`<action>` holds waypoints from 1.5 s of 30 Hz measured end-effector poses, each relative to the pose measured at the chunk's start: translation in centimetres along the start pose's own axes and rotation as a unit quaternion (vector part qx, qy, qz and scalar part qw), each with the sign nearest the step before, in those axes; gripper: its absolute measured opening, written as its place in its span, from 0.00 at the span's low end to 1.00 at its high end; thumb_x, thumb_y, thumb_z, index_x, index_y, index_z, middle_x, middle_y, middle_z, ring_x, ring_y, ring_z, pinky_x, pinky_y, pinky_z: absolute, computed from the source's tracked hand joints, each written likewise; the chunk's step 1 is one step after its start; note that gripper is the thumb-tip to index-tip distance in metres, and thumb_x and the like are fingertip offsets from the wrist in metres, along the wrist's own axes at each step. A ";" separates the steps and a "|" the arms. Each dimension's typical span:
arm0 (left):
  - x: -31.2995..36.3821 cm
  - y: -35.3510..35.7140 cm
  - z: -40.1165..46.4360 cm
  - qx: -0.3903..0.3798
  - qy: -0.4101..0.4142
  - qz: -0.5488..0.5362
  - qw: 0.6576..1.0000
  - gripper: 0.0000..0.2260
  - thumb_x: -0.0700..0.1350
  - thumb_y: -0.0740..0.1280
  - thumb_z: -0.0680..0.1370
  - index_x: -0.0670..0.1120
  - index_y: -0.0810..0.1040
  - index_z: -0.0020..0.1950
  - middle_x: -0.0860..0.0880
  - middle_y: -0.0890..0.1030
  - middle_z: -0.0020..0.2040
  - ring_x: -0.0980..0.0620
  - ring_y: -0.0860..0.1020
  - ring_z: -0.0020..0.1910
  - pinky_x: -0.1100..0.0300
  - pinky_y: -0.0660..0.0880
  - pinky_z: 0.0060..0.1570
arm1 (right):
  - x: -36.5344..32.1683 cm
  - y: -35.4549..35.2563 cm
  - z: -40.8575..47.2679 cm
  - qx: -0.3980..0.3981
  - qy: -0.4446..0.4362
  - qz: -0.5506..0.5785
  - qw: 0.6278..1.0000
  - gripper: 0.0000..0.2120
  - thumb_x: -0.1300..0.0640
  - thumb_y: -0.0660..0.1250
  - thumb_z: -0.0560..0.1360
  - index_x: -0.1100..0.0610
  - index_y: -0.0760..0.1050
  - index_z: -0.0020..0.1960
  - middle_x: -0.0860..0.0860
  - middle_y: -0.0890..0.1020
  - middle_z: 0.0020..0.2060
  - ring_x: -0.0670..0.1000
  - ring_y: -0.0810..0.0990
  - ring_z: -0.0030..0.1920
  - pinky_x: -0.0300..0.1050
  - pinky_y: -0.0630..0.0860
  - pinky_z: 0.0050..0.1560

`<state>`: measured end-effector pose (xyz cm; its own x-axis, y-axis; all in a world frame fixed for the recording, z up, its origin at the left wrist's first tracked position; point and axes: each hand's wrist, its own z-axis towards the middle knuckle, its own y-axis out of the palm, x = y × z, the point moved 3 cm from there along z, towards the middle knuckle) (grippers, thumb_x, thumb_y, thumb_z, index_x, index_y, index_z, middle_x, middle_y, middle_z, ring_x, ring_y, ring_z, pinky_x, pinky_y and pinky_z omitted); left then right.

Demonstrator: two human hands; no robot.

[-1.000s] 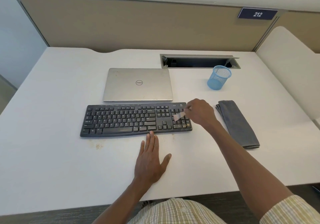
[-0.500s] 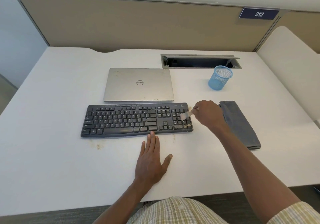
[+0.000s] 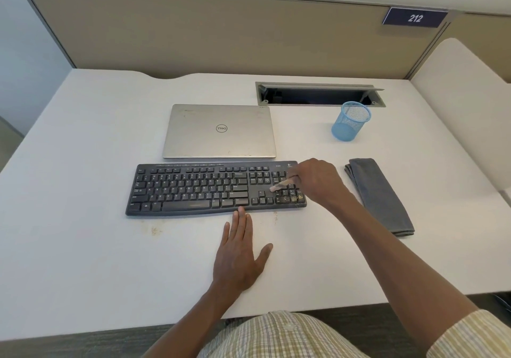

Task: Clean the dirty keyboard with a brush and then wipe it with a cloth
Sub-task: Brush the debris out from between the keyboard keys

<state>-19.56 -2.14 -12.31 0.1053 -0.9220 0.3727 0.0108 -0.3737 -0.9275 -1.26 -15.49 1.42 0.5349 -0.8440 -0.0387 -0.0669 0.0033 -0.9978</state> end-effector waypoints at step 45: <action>-0.1 0.1 -0.1 -0.015 0.004 0.002 1.000 0.40 0.69 0.44 0.80 0.43 0.41 0.82 0.46 0.36 0.81 0.48 0.36 0.81 0.54 0.37 0.78 | 1.7 1.2 -2.5 0.028 0.205 0.085 0.975 0.10 0.60 0.60 0.73 0.55 0.76 0.35 0.52 0.77 0.32 0.56 0.73 0.34 0.42 0.65 0.34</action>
<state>-19.68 -2.08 -12.44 0.0964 -0.9244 0.3691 -0.0188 -0.3724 -0.9279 -2.52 -18.26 0.24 0.1381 -0.9721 -0.1896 -0.0730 0.1810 -0.9808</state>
